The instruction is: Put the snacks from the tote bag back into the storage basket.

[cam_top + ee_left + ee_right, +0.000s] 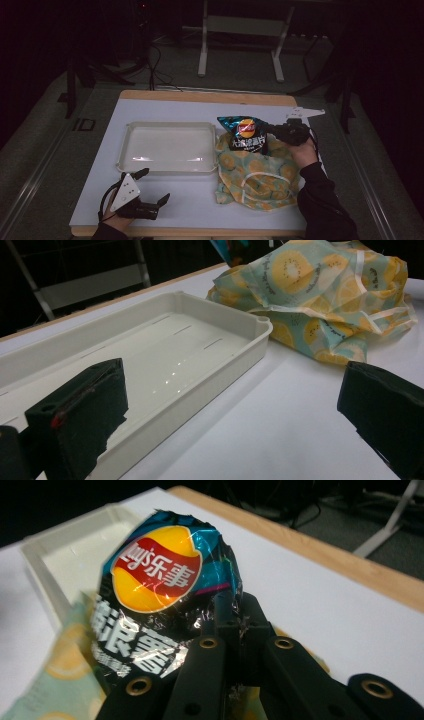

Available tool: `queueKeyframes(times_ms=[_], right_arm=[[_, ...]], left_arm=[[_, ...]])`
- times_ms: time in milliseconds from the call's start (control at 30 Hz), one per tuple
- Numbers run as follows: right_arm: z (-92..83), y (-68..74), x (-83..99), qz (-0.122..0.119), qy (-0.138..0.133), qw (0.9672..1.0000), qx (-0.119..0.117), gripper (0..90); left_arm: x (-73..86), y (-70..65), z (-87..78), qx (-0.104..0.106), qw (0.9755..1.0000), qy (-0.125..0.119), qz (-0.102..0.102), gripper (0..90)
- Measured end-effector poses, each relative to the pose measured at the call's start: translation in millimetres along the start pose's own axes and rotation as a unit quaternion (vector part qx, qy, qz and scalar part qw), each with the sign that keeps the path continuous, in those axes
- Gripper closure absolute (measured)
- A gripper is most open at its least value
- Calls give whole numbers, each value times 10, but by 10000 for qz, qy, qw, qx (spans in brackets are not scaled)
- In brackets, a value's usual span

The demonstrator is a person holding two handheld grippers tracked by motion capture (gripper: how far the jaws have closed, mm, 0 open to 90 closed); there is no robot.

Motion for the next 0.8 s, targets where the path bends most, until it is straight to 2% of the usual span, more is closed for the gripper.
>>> queueKeyframes(times_ms=[200,467,800], right_arm=[[-184,25,-177,-42,-188,9998,32,900],[-389,74,-455,-174,-446,9986,207,900],[-574,229,-795,-283,-750,9964,290,900]], left_arm=[[-4,-2,-3,-3,10000,-7,7,3],[7,0,2,10,10000,18,17,3],[1,-14,5,19,10000,19,33,3]])
Point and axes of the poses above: each handheld gripper's, and its own axes: z roughly forward along the jaws, x roughly out of its underside, y roughly to its left, the point moved 10 cm from there along z, roughly forward along the jaws, and after that the axes turned 12 degrees about z, right-handed, at the moved point
